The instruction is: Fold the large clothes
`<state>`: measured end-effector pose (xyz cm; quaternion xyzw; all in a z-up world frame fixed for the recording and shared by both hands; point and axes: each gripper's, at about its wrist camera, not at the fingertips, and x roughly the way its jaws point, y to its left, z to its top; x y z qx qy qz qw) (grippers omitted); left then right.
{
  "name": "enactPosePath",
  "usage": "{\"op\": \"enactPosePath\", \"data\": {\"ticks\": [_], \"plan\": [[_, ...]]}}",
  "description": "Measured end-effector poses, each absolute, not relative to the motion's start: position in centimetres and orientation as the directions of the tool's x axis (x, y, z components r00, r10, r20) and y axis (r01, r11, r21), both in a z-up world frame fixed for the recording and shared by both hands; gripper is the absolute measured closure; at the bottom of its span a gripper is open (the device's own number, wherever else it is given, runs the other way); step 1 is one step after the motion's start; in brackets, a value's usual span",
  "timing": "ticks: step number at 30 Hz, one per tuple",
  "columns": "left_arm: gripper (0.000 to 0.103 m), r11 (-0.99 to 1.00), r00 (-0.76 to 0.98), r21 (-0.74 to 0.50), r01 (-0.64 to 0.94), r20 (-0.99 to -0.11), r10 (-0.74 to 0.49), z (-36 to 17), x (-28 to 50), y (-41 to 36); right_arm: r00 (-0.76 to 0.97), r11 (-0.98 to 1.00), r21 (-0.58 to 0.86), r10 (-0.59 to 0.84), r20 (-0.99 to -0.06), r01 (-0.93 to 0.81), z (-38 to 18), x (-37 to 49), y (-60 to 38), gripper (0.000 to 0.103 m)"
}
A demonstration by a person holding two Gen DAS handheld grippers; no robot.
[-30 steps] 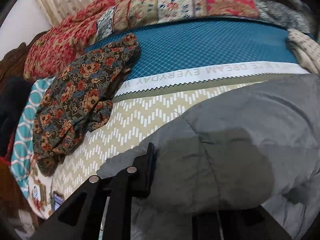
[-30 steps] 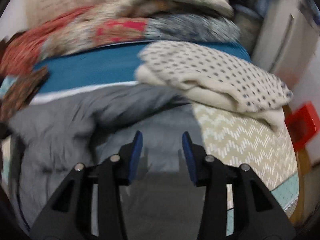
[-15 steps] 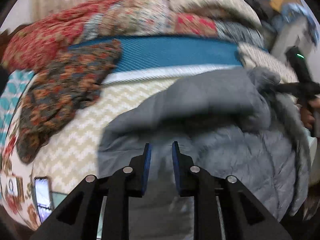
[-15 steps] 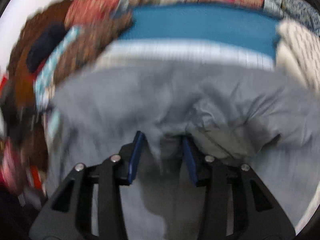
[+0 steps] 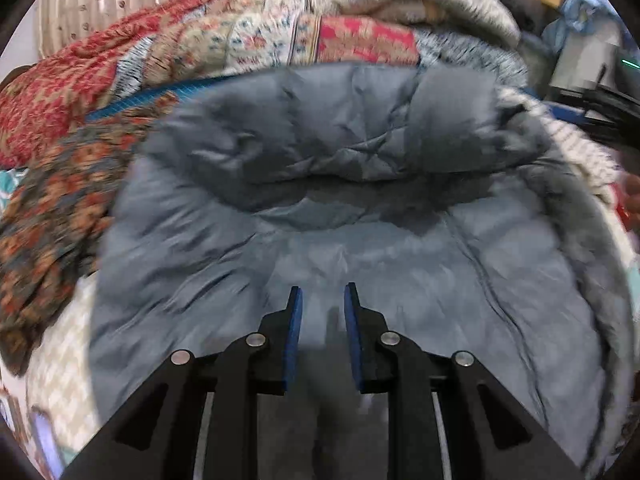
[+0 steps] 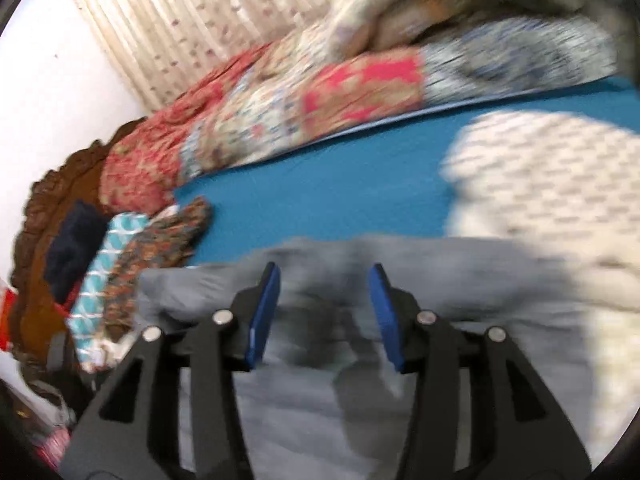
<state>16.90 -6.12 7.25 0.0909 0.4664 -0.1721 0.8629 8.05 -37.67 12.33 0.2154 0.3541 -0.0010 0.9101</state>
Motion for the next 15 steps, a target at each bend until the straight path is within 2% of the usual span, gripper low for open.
{"op": "enactPosePath", "data": {"ticks": [3,8,11,13,14,15], "plan": [[0.091,0.948,0.500,0.038,0.316,-0.856,-0.133,4.5,20.4,-7.4,0.727,0.883,0.385,0.076,-0.682,0.269,11.8,8.4,-43.0,0.059],[0.091,0.965,0.535,0.129,0.228,-0.845,-0.014,2.3,24.6,-8.6,0.613,0.811,0.519,0.271,-0.743,0.271,8.3,15.8,-45.1,0.059],[0.091,0.974,0.560,0.138,0.181,-0.829,0.014,2.5,27.2,-8.7,0.457,0.718,0.548,0.351,-0.817,0.428,2.8,19.5,-46.9,0.059],[0.091,0.970,0.586,0.173,0.173,-0.809,0.040,2.0,28.1,-9.1,0.468,0.621,0.594,0.379,-0.799,0.511,0.2,20.2,-49.4,0.067],[0.091,0.964,0.616,0.205,0.168,-0.785,0.060,1.3,28.1,-9.5,0.511,0.564,0.632,0.381,-0.771,0.532,-0.2,20.5,-51.0,0.076],[0.091,0.955,0.655,0.251,0.158,-0.750,0.089,0.7,27.7,-10.0,0.551,0.546,0.642,0.349,-0.758,0.538,0.1,20.7,-52.2,0.080]]}}
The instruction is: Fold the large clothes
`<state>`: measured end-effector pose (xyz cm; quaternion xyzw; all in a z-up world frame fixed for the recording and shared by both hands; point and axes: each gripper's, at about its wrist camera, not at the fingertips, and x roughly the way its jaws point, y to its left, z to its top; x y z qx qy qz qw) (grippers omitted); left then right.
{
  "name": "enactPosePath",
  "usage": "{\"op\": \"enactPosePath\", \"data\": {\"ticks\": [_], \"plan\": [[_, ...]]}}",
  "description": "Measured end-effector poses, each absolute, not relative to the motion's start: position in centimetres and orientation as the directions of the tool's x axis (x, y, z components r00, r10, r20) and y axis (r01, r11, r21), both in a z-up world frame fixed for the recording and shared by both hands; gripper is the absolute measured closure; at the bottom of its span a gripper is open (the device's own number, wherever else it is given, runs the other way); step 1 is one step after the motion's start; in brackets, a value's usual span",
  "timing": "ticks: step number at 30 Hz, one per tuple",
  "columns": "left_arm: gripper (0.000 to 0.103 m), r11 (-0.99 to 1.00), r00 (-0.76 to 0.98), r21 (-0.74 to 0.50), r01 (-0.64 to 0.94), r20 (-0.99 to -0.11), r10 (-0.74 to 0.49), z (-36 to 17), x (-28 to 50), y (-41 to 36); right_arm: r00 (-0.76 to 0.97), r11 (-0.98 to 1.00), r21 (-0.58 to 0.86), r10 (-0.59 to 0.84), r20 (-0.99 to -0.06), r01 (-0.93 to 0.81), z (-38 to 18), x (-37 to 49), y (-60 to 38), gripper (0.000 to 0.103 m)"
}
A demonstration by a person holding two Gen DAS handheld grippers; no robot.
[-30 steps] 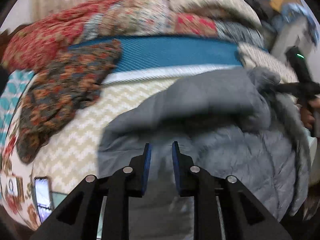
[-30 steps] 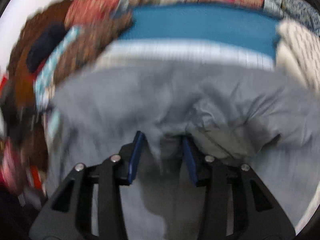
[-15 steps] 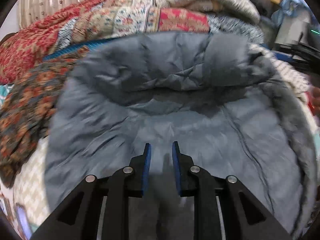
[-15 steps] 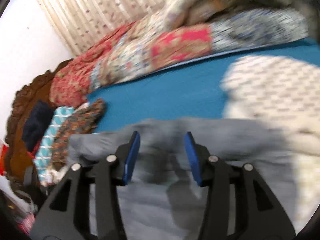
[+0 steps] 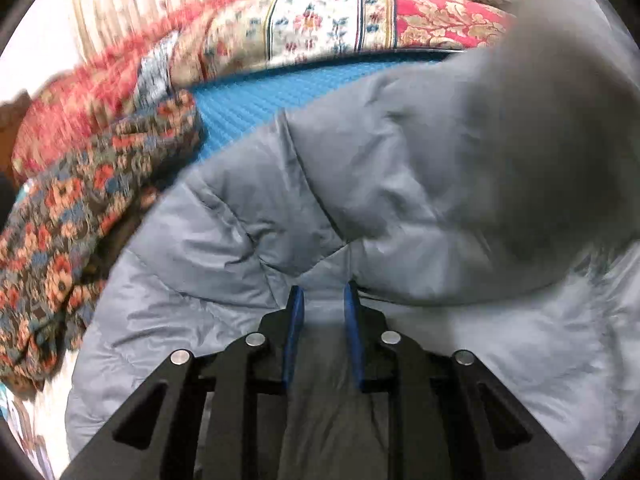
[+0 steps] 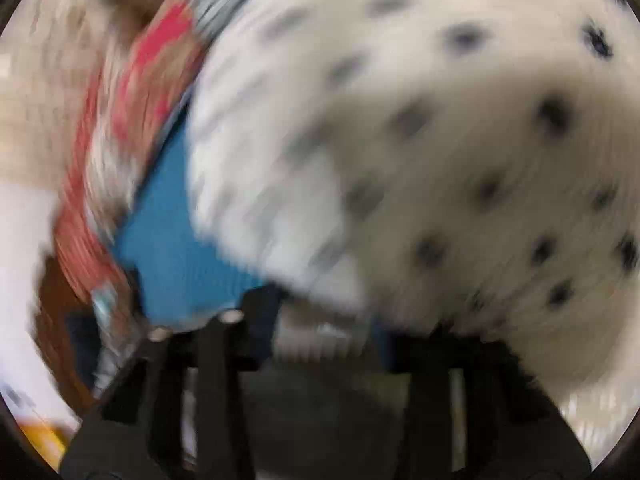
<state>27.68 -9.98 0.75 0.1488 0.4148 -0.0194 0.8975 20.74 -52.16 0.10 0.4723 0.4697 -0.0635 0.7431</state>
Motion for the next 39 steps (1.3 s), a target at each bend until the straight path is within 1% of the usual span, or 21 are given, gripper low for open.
{"op": "enactPosePath", "data": {"ticks": [3,6,9,11,13,15,16,18,19,22,25,26,27,28,29,30,31,33,34,36,39], "plan": [[0.091,0.922,0.693,0.363,0.138,-0.700,0.172,0.3,27.1,-11.6,0.611,0.646,0.548,0.156,-0.776,0.531,2.3,23.0,-54.8,0.080],[0.091,0.924,0.700,0.359,0.129,-0.694,0.172,0.2,27.0,-11.5,0.675,0.702,0.483,0.004,-0.738,0.523,3.6,24.2,-55.9,0.080],[0.091,0.930,0.701,0.345,0.129,-0.695,0.160,0.2,27.1,-11.7,0.680,0.724,0.455,-0.026,-0.732,0.518,3.5,24.5,-55.9,0.074],[0.091,0.930,0.701,0.344,0.132,-0.696,0.158,0.2,27.3,-11.4,0.675,0.757,0.432,-0.016,-0.738,0.491,4.0,23.5,-55.1,0.073],[0.091,0.931,0.699,0.339,0.132,-0.698,0.155,0.2,27.1,-11.7,0.703,0.815,0.379,-0.048,-0.710,0.438,6.0,21.6,-53.1,0.073],[0.091,0.932,0.691,0.335,0.138,-0.707,0.152,0.4,27.3,-11.7,0.725,0.880,0.284,-0.094,-0.682,0.381,8.3,19.3,-49.9,0.054],[0.091,0.931,0.684,0.335,0.143,-0.713,0.152,0.5,27.4,-11.7,0.732,0.912,0.231,-0.103,-0.673,0.340,9.3,17.7,-48.2,0.049],[0.091,0.927,0.669,0.340,0.159,-0.727,0.152,1.0,27.7,-11.6,0.732,0.946,0.202,-0.053,-0.679,0.255,10.3,15.0,-45.1,0.047],[0.091,0.926,0.658,0.340,0.166,-0.737,0.153,1.4,27.6,-11.7,0.724,0.954,0.220,0.004,-0.690,0.204,10.5,14.1,-43.4,0.047],[0.091,0.957,0.657,0.244,0.158,-0.750,0.083,4.3,25.8,-10.6,0.642,0.944,0.325,0.213,-0.736,0.059,9.5,11.7,-38.0,0.047],[0.095,0.974,0.679,0.158,0.162,-0.734,0.006,7.6,22.4,-8.9,0.508,0.903,0.415,0.305,-0.805,0.115,5.3,12.8,-36.4,0.047],[0.096,0.977,0.677,0.132,0.170,-0.736,-0.018,8.5,20.6,-8.0,0.493,0.912,0.382,0.266,-0.829,0.151,4.1,13.7,-36.9,0.048],[0.097,0.976,0.673,0.124,0.179,-0.739,-0.029,9.0,19.3,-7.3,0.495,0.936,0.288,0.157,-0.855,0.200,3.4,14.7,-37.9,0.049],[0.098,0.974,0.669,0.127,0.188,-0.742,-0.033,9.3,17.9,-6.6,0.508,0.942,0.144,-0.032,-0.861,0.303,2.9,15.6,-40.3,0.053],[0.098,0.969,0.671,0.149,0.198,-0.741,-0.023,9.7,16.0,-5.4,0.516,0.919,0.121,-0.098,-0.851,0.375,3.1,15.6,-41.9,0.056],[0.098,0.966,0.674,0.168,0.199,-0.739,-0.010,10.0,14.6,-4.3,0.547,0.866,0.164,-0.143,-0.825,0.473,4.0,14.8,-44.3,0.055],[0.098,0.963,0.678,0.185,0.195,-0.735,0.003,10.5,13.0,-2.8,0.613,0.818,0.273,-0.117,-0.782,0.506,5.2,13.4,-45.8,0.055],[0.101,0.967,0.662,0.180,0.182,-0.750,0.015,11.1,9.7,1.3,0.704,0.776,0.432,-0.021,-0.710,0.459,7.1,11.0,-46.8,0.042],[0.103,0.968,0.651,0.177,0.176,-0.759,0.021,11.2,8.7,2.6,0.727,0.779,0.460,0.009,-0.687,0.425,8.2,9.8,-46.6,0.041],[0.103,0.972,0.623,0.186,0.144,-0.780,0.057,10.7,6.1,5.8,0.747,0.829,0.428,0.018,-0.664,0.360,10.5,5.4,-45.3,0.034],[0.103,0.979,0.589,0.178,0.101,-0.804,0.085,9.6,3.5,8.8,0.751,0.863,0.379,0.001,-0.661,0.333,11.0,-2.4,-43.7,0.027]]}}
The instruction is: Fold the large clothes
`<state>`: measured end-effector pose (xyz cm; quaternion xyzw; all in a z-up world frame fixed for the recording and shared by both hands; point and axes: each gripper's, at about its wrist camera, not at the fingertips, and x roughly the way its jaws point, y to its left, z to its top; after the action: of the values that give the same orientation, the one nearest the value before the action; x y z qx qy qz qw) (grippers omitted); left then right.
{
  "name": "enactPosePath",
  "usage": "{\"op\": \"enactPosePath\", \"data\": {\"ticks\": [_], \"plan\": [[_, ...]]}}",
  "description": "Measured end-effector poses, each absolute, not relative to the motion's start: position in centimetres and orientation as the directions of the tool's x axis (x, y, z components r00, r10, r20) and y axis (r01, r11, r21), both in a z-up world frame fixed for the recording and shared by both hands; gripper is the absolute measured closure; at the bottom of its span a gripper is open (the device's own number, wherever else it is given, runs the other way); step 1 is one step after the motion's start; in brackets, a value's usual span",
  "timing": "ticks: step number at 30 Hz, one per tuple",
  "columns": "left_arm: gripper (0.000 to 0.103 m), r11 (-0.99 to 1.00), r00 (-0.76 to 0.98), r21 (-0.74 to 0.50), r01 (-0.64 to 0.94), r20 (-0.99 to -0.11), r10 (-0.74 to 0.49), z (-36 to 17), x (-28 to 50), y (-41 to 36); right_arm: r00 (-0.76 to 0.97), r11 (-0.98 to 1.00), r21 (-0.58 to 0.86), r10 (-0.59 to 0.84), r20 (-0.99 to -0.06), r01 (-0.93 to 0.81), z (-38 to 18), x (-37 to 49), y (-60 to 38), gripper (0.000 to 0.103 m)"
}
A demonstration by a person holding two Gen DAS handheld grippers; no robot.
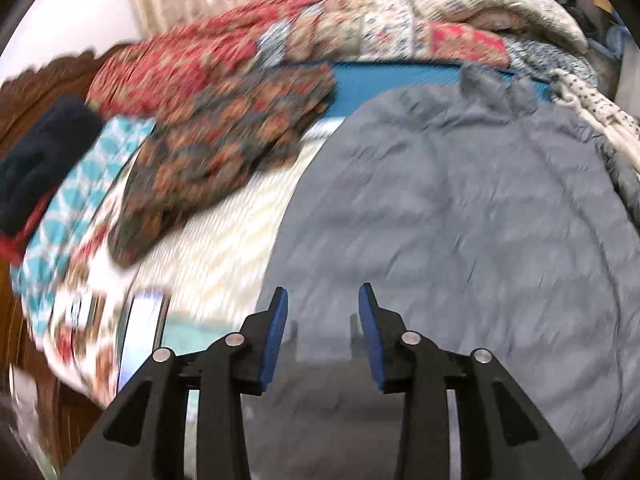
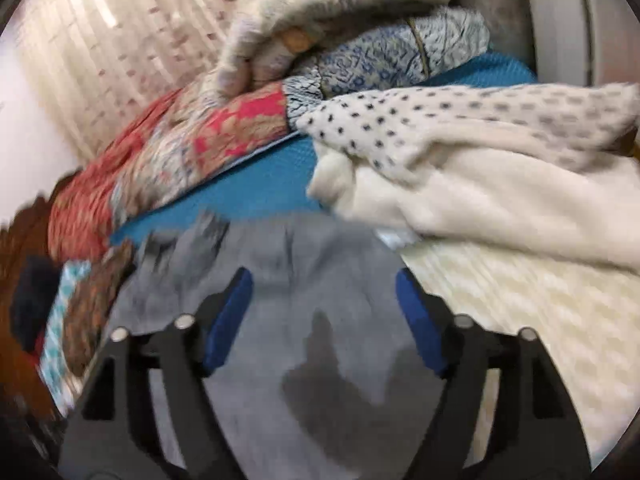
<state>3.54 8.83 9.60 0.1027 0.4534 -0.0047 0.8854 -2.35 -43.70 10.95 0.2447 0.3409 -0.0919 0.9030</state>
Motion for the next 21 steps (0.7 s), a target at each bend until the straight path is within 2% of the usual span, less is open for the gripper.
{"op": "enactPosePath", "data": {"ticks": [5,7,10,11,12,14,15,17,19,20,21], "plan": [[0.103,0.993,0.516,0.103,0.061,-0.855,0.057,7.8,0.6,11.5,0.687,0.812,0.384,-0.029,-0.727,0.440,6.2,-16.3,-43.5,0.027],[0.103,0.992,0.513,0.105,0.074,-0.857,0.052,7.6,-0.4,11.5,0.674,0.752,0.451,0.011,-0.738,0.481,3.5,-21.4,-43.2,0.027],[0.103,0.989,0.516,0.114,0.099,-0.855,0.048,7.7,-1.3,10.9,0.666,0.715,0.504,0.072,-0.743,0.485,1.2,-24.2,-41.8,0.027],[0.103,0.988,0.515,0.114,0.102,-0.856,0.046,7.7,-1.4,10.6,0.676,0.727,0.509,0.085,-0.732,0.461,1.2,-24.7,-40.6,0.035],[0.103,0.988,0.515,0.116,0.104,-0.856,0.046,7.8,-1.5,10.2,0.687,0.737,0.522,0.109,-0.718,0.429,1.4,-25.2,-39.8,0.061],[0.103,0.987,0.521,0.123,0.105,-0.852,0.051,8.0,-1.7,9.6,0.696,0.747,0.540,0.146,-0.703,0.388,2.2,-25.4,-39.4,0.101],[0.103,0.987,0.525,0.122,0.105,-0.849,0.049,8.2,-1.9,9.5,0.684,0.768,0.502,0.117,-0.720,0.397,3.0,-25.3,-39.8,0.102],[0.103,0.986,0.543,0.134,0.101,-0.838,0.058,8.8,-2.6,9.4,0.628,0.819,0.333,-0.042,-0.777,0.467,4.9,-24.7,-41.7,0.102],[0.103,0.984,0.556,0.153,0.086,-0.827,0.080,9.0,-3.1,9.8,0.536,0.801,0.105,-0.291,-0.793,0.590,6.8,-24.3,-45.2,0.102],[0.103,0.985,0.557,0.156,0.077,-0.826,0.087,9.1,-3.2,10.2,0.442,0.746,-0.080,-0.473,-0.762,0.661,7.9,-24.1,-47.6,0.102],[0.103,0.986,0.554,0.155,0.065,-0.827,0.094,9.1,-3.4,10.6,0.358,0.680,-0.209,-0.592,-0.722,0.703,8.5,-23.7,-49.3,0.097]]}}
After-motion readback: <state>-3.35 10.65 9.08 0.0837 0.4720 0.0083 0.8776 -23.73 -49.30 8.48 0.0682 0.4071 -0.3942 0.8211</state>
